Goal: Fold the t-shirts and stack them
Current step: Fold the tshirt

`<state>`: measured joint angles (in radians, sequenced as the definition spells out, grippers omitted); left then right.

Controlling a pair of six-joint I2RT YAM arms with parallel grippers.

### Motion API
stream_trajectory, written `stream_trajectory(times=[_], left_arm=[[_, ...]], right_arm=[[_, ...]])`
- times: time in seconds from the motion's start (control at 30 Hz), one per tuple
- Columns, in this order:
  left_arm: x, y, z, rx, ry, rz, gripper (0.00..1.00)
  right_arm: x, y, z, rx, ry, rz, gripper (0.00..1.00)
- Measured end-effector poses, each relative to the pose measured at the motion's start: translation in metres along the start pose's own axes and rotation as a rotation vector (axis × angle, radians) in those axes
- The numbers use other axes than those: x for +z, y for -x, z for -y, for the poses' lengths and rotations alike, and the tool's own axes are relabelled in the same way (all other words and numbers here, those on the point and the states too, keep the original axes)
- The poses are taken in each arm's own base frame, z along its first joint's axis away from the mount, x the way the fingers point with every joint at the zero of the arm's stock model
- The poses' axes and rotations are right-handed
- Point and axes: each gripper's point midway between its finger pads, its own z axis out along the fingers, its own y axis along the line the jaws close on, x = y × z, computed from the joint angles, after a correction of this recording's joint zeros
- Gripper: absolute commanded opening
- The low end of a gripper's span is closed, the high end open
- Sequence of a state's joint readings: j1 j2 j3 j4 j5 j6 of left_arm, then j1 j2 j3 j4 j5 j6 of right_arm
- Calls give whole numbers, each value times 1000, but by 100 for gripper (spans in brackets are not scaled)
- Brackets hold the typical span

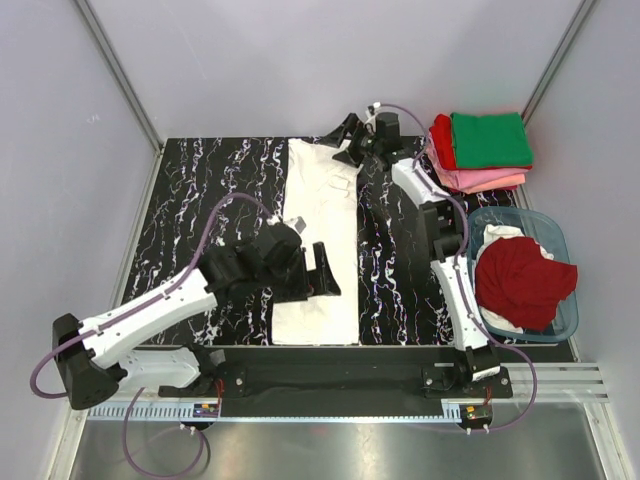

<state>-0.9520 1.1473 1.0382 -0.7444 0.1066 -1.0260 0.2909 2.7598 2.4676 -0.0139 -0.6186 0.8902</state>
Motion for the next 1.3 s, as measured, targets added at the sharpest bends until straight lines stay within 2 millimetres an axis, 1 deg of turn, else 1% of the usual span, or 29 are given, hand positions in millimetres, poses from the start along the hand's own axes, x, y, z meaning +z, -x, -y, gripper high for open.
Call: stream_trajectory(times=[0.07,0.13,0.17,0.23,0.3,0.33,0.37,0.4,0.43,0.47,0.53,0.57,0.63,0.67,0.73,0.77,0.8,0.83,0.93,1.0,1.03,1.1,1.13,1.17,1.23,1.3], left_arm=[[-8,18,0,29,20,59,94],[-11,34,-9,40,52,102,93],[-10,44,-16,42,75,120,93],[-7,68,-35,25,121,159,92],[-3,94,-52,6,156,200,91],[-2,104,-58,3,164,212,90],[1,118,-64,0,175,231,89],[4,136,-69,-3,181,255,89],[7,150,-71,-5,179,274,89],[12,167,-73,-9,178,285,88],[27,205,-74,-14,158,311,85],[37,223,-75,-19,153,304,83],[59,265,-73,-13,123,326,82],[76,286,-75,-15,116,315,82],[103,327,-78,-4,88,333,82],[117,341,-82,-5,79,332,81],[132,353,-90,-13,72,324,81],[144,363,-96,-18,63,322,81],[184,387,-126,-70,42,297,80],[204,398,-150,-113,27,285,80],[212,403,-155,-150,-15,274,80],[206,425,-161,-164,-58,311,80],[205,432,-166,-172,-68,327,80],[205,437,-171,-186,-85,333,81],[202,444,-174,-201,-117,341,82],[200,449,-175,-203,-139,349,88]], right_arm=[[-16,7,-22,-25,7,1,100],[-39,13,-51,-57,12,0,100],[-48,14,-61,-66,8,-3,100],[-73,13,-85,-101,-7,2,99],[-96,8,-99,-124,-36,7,93],[-108,1,-102,-128,-52,2,85],[-118,-7,-103,-126,-67,-6,83],[-127,-18,-100,-112,-84,-22,82],[-132,-27,-97,-100,-96,-36,80],[-136,-39,-89,-85,-112,-52,76],[-140,-70,-64,-40,-156,-106,69],[-140,-86,-52,-16,-179,-135,57],[-136,-119,-25,37,-225,-205,48],[-134,-128,-17,55,-238,-228,40],[-125,-147,-1,87,-249,-280,35],[-122,-152,3,94,-251,-295,32],[-117,-155,9,107,-251,-311,29],[-112,-156,14,112,-247,-319,29],[-96,-154,25,126,-231,-333,28],[-86,-153,34,138,-224,-340,28],[-82,-153,39,147,-224,-345,28],[-75,-152,49,158,-229,-347,28],[-71,-150,55,167,-231,-347,28],[-68,-148,57,185,-217,-356,28],[-61,-139,58,190,-198,-354,29],[-57,-130,58,186,-191,-344,30]])
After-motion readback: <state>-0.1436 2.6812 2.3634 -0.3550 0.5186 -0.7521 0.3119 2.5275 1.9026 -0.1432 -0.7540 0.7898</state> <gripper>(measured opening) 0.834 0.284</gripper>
